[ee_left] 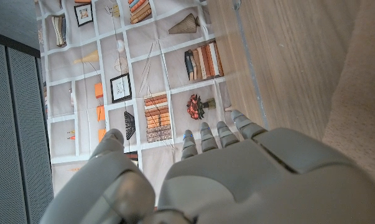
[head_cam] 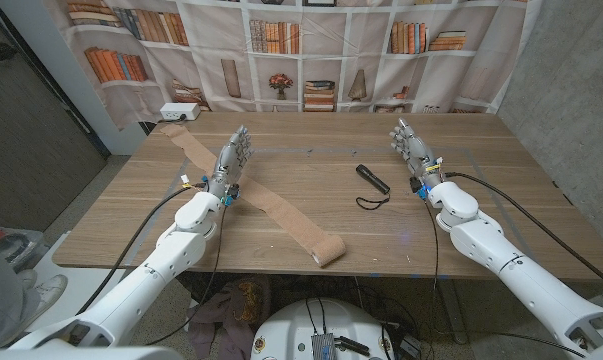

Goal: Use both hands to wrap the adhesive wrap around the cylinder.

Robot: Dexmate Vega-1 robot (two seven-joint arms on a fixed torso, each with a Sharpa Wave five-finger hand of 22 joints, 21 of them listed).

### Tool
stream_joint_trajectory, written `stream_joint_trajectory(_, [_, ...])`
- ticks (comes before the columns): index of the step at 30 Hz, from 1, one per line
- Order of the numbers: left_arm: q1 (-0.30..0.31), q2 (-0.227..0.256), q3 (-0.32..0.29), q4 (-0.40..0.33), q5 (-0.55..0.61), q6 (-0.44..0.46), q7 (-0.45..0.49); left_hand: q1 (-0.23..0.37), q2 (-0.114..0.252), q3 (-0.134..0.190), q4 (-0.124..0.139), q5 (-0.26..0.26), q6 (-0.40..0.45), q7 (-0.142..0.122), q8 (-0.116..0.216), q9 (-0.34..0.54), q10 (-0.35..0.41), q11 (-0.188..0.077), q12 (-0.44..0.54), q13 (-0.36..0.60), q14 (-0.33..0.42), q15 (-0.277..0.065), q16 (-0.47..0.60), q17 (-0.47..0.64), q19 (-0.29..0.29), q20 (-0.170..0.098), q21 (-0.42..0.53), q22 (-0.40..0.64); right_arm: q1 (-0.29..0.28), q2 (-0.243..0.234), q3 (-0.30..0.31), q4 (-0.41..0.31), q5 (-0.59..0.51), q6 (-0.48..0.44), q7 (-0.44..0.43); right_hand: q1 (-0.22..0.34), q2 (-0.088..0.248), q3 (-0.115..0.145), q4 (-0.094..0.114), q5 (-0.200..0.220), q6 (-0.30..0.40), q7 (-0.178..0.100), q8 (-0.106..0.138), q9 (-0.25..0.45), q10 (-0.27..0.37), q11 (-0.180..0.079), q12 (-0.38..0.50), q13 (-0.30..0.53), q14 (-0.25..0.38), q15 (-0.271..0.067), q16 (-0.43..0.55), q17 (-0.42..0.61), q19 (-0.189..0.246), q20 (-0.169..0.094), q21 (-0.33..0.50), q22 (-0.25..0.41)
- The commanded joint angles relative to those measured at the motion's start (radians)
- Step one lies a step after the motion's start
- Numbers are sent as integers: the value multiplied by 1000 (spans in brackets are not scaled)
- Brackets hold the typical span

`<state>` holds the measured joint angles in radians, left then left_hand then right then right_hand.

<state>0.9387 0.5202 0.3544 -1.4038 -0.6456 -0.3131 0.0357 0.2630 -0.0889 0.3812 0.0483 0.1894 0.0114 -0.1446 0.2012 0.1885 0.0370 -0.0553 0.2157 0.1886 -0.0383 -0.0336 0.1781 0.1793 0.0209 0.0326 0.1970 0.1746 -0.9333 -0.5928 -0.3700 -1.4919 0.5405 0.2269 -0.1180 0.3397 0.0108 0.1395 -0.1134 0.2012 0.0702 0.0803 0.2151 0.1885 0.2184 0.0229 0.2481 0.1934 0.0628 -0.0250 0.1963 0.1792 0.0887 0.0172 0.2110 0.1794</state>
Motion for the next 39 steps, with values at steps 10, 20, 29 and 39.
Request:
stream_joint_trajectory(10, [-1, 3, 7, -25, 42, -27, 16, 4, 6, -3, -1, 4, 9, -1, 4, 4, 8, 1, 3, 3, -6, -6, 8, 5, -7, 2, -2, 3, -61, -52, 8, -185, -160, -158, -239, 85, 6, 22, -38, -3, 65, -3, 24, 5, 68, -6, 26, 2, 66, -7, 12, 2, 55, 6, 14, 4])
stream_joint_trajectory(20, [5, -7, 8, -44, 15, -3, 12, 4, 7, -4, -1, 3, 12, 1, 4, 4, 9, -2, 2, 3, -6, -3, 8, 5, -5, 3, -1, 3, -97, -101, -6, -291, -215, -295, -271, 127, 3, 31, -48, -11, 108, -3, 31, 5, 106, -10, 37, 2, 109, -15, 15, 2, 95, -5, 22, 6])
stream_joint_trajectory(29, [7, 3, 9, -54, 16, 9, 11, 4, 9, -5, 0, 3, 14, 1, 4, 4, 11, 1, 2, 3, -5, -3, 9, 5, -5, 2, -1, 3, -113, -146, -18, -344, -281, -375, -295, 139, -5, 30, -47, -14, 82, 6, 16, 6, 80, 0, 24, 2, 87, -6, 0, 3, 86, 3, 14, 7])
stream_joint_trajectory(39, [2, 7, 14, -45, 16, 15, 0, 4, 10, -6, -1, 3, 17, 1, 4, 4, 11, 2, 1, 4, -5, -2, 9, 5, -5, 2, -1, 3, -110, -182, -36, -380, -348, -449, -298, 152, -12, 28, -43, -16, 46, 14, 0, 9, 104, 0, 30, 3, 109, -11, 5, 4, 106, 4, 16, 7])
